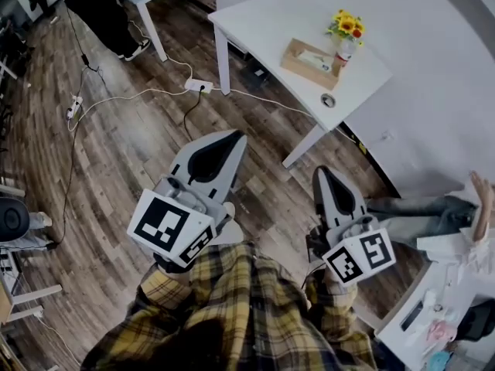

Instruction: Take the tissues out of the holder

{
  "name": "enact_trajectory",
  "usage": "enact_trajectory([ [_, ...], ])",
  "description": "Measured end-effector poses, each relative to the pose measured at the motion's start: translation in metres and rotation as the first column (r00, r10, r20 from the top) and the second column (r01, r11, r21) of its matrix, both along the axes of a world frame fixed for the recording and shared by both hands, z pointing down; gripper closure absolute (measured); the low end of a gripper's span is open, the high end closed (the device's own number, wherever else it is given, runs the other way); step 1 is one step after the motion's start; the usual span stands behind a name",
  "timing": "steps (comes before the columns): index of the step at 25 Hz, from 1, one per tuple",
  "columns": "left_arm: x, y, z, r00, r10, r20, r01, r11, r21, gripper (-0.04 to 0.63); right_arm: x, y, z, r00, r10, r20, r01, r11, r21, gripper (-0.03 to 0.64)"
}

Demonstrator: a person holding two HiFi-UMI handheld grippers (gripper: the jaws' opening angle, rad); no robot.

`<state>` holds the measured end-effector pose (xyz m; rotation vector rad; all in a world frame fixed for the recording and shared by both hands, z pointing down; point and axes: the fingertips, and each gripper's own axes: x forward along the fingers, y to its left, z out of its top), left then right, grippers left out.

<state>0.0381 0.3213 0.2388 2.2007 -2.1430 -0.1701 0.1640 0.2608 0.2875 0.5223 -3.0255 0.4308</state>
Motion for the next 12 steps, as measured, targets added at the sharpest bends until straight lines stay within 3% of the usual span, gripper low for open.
enact_trajectory([
  [7, -0.072, -0.037, 0.0, 0.999, 0.049, 0.022, -0.049, 0.999, -0.017, 0.58, -0.065, -0.045, -0.002, 0.997, 0.071, -0.019, -0.071, 0.997, 0.002, 0.604],
  [12, -0.108, -0.055, 0.009, 0.996, 0.088, -0.002, -0.088, 0.995, -0.038, 0.58, -0.089, -0.065, 0.002, 0.991, 0.131, -0.038, -0.131, 0.991, -0.011, 0.604],
])
